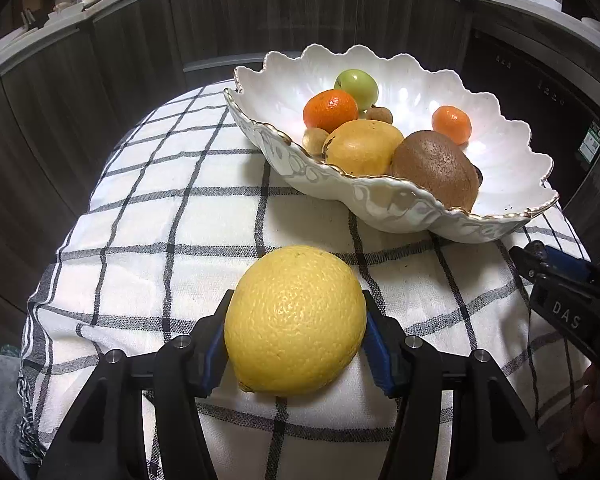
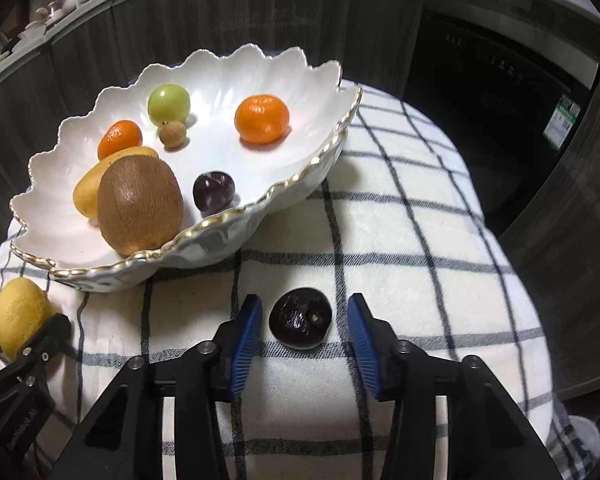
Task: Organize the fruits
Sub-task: 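Grasp the lemon with the left tool while the right tool grasps the other plum, then carry the lemon and plum over the bowl and open both tools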
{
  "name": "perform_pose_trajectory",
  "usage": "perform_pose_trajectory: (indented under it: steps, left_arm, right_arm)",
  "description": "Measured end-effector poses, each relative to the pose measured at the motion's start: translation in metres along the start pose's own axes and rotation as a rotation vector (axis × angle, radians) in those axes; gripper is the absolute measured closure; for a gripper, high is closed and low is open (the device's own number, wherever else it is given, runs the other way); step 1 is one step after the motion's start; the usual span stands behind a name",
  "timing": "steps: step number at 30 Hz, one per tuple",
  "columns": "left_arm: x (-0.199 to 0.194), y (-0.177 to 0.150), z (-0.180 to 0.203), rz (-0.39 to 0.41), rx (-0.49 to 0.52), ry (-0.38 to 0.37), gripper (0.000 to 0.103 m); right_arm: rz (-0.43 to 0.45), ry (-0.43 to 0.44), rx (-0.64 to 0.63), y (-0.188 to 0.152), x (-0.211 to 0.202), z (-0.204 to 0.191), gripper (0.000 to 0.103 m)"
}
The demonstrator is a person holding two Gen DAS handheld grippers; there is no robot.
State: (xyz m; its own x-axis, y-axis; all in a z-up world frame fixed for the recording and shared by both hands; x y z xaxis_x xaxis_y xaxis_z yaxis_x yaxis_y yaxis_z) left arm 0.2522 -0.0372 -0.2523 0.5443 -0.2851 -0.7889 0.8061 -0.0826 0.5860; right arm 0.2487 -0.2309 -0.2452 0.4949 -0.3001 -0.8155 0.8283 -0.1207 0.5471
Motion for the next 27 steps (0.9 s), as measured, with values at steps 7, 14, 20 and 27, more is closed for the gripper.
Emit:
perform_pose_trajectory:
  steps: [7, 14, 20, 27]
  left_arm:
    - [-0.003, 0.001, 0.002, 0.008, -0.001, -0.006, 0.047]
    - [-0.014, 0.009, 0.006, 0.037, 0.009, -0.013, 0.047]
    - [-0.027, 0.014, 0.009, 0.066, 0.018, -0.014, 0.047]
    - [-0.049, 0.025, 0.014, 0.117, 0.028, -0.02, 0.047]
  right_arm:
    - [0.005, 0.026, -0.01, 0.001, -0.002, -0.005, 0.072]
    - [0.025, 0.037, -0.002, 0.004, -0.016, -0.004, 0.072]
    - [0.047, 0.044, -0.002, 0.005, -0.031, -0.002, 0.072]
    - [0.091, 0.045, 0.003, 0.013, -0.054, 0.001, 0.073]
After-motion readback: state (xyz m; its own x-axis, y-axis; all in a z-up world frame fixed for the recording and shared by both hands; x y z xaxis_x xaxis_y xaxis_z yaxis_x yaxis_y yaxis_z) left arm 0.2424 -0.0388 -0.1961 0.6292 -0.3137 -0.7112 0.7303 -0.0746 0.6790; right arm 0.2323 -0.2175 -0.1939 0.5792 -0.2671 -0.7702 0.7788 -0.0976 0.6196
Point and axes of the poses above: each gripper's, at about its wrist camera, not at the fingertips, and x roughly the way its jaws point, z to its right, y to its top, the point moved 8 cm from there along x, roughly the way its jaws point, and after that the axes turned 12 degrees about -y, right-handed, at the moved point
